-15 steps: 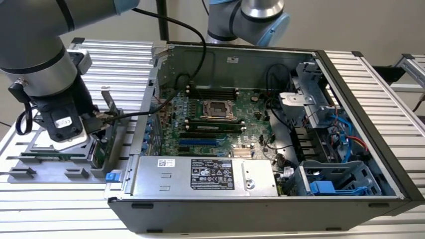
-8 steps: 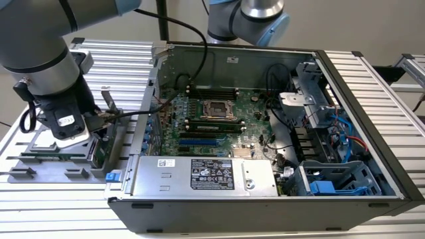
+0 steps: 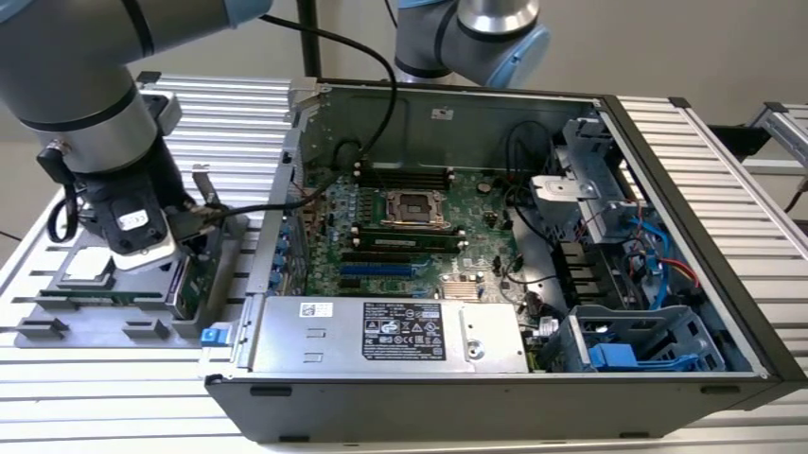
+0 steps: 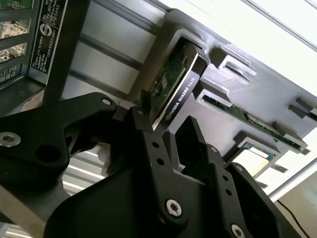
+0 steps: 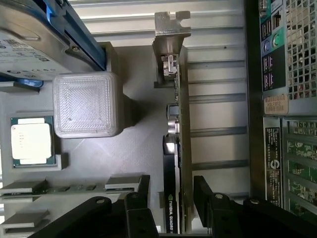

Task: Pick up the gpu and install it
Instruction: 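Pick up the gpu and move the gpu toward the slot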

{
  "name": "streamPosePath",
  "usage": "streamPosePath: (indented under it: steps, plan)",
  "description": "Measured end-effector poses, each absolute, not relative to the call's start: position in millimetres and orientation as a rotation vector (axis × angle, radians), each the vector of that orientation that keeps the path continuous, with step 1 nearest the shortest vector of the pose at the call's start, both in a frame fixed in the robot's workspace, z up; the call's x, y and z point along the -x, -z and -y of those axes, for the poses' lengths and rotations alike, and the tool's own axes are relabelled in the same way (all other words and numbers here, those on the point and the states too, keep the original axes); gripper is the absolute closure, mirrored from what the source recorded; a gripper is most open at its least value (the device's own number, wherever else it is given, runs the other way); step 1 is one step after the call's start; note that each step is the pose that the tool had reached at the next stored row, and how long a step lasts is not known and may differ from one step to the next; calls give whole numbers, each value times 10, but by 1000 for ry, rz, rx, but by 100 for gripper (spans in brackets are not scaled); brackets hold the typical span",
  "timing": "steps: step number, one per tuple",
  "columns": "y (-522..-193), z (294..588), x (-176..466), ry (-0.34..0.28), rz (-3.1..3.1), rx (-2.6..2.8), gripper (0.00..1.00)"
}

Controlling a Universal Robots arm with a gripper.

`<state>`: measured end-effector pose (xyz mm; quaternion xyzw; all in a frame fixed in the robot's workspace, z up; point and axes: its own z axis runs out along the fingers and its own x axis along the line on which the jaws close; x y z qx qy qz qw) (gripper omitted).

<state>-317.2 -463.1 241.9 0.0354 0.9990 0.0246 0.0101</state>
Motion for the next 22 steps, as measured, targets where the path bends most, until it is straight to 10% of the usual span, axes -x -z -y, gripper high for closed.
streamPosePath:
  steps: [14, 15, 22]
  plan:
    - [-2409, 4608, 3172, -77, -3119, -110, 0]
    - [-2409, 4608, 3172, -77, -3118, -110, 100]
    - [-2408, 4608, 3172, -77, -3119, -110, 100]
